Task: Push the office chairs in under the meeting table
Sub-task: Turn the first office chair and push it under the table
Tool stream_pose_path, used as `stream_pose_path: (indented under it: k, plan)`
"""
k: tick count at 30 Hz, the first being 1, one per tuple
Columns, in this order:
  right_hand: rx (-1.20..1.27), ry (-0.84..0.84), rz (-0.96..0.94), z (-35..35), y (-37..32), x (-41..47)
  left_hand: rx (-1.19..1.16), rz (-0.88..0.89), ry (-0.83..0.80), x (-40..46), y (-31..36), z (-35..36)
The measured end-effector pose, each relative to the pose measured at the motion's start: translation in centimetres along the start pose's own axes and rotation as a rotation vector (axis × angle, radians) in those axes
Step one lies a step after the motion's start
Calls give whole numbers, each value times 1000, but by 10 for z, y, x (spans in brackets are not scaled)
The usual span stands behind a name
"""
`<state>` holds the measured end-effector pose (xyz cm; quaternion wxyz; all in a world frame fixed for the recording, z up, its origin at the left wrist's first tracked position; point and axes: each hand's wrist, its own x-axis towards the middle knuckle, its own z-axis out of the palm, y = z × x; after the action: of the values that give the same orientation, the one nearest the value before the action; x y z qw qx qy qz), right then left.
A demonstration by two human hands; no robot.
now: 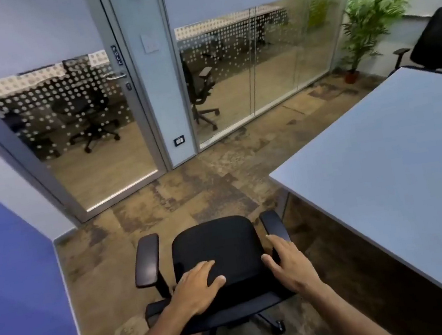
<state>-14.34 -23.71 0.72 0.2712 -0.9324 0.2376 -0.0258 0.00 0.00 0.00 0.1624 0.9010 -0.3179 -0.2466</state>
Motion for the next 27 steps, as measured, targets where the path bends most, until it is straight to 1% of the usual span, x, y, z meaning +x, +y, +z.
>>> stream_pose_path:
  k: [1,2,4,5,7,11,17,23,27]
  plan:
    - [-70,-11,-21,9,-1,-1,6,-28,-12,-6,-9,2]
    - [-159,20,-38,9,0,1,28,-41,-17,-6,-9,-1]
    - [-223,27,-20,19,5,-2,73,-61,-20,-10,-18,6]
    - [-248,44,-18,17,5,0,92,-38,4,-10,-17,3]
    - [-301,61,-15,20,13,-6,119,-3,-14,-9,-11,14]
    - [-333,93,18,17,20,-19,153,13,-44,-7,1,23]
    - [-322,112,49,16,36,-58,245,102,-91,-19,20,40]
    - [-348,132,78,4,61,-119,323,211,-75,-47,46,77]
    - [-332,125,133,-7,78,-169,354,285,-80,-72,71,101]
